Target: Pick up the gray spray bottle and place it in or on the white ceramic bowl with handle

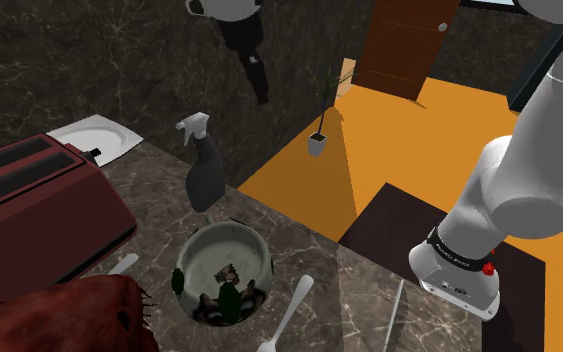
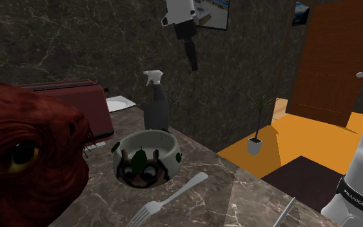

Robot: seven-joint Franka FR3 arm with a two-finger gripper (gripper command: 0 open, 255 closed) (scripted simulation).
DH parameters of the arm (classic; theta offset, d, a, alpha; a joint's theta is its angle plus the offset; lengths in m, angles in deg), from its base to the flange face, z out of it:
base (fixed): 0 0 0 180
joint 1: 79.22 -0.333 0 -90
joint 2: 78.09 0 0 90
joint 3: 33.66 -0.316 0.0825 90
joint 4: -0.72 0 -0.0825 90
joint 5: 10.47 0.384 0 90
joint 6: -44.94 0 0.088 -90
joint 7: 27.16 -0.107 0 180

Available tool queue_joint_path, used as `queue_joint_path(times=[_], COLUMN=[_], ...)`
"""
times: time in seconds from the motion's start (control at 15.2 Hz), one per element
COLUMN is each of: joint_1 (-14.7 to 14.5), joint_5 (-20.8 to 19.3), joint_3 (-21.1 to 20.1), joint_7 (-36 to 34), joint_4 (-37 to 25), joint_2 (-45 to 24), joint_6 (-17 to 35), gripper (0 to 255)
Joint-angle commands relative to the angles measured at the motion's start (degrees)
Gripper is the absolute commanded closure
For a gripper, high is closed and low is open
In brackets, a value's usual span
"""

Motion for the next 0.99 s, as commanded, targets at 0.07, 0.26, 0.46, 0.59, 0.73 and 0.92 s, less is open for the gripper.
queue_joint_path(times=[0.07, 0.26, 0.46, 0.59, 0.73, 0.92], joint_1=[-2.62, -5.68, -9.10, -11.47, -13.88, -17.44], joint_5=[-3.51, -6.92, -10.25, -12.40, -14.45, -17.33], joint_3=[-1.96, -3.60, -4.88, -5.60, -6.21, -7.04], joint_7=[2.69, 5.39, 8.36, 10.48, 12.69, 16.10], joint_4=[-6.60, -12.06, -17.11, -20.17, -22.91, -26.30], joint_2=[-6.82, -12.80, -18.43, -21.94, -25.23, -29.66], joint_6=[-2.57, -4.90, -7.10, -8.44, -9.62, -11.05], gripper=[0, 0, 0, 0, 0, 0])
